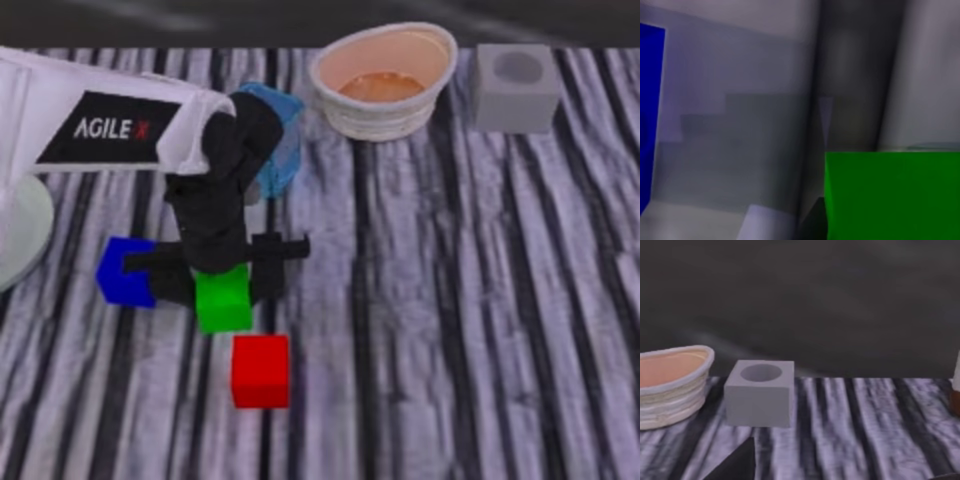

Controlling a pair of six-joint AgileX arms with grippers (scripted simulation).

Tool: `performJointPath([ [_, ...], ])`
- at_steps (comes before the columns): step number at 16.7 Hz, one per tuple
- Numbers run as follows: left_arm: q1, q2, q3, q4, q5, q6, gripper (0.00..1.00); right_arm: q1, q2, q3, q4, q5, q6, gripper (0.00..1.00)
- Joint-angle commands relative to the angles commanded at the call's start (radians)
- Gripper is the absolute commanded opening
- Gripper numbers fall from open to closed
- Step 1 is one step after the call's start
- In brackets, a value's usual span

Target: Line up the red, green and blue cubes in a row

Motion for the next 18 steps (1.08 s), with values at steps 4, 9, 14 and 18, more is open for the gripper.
performJointPath([
  [4,0.0,-0.008,0.014,-0.018,0.0,0.001,0.0,0.0,0.0,0.0,0.0,0.0,0.0,1.0],
  [9,0.014,-0.076,0.106,-0.189,-0.001,-0.002,0.0,0.0,0.0,0.0,0.0,0.0,0.0,1.0],
  [14,0.019,-0.105,0.137,-0.24,-0.001,-0.001,0.0,0.0,0.0,0.0,0.0,0.0,0.0,1.0],
  [18,-0.025,-0.098,0.147,-0.248,-0.001,-0.028,0.0,0.0,0.0,0.0,0.0,0.0,0.0,1.0],
])
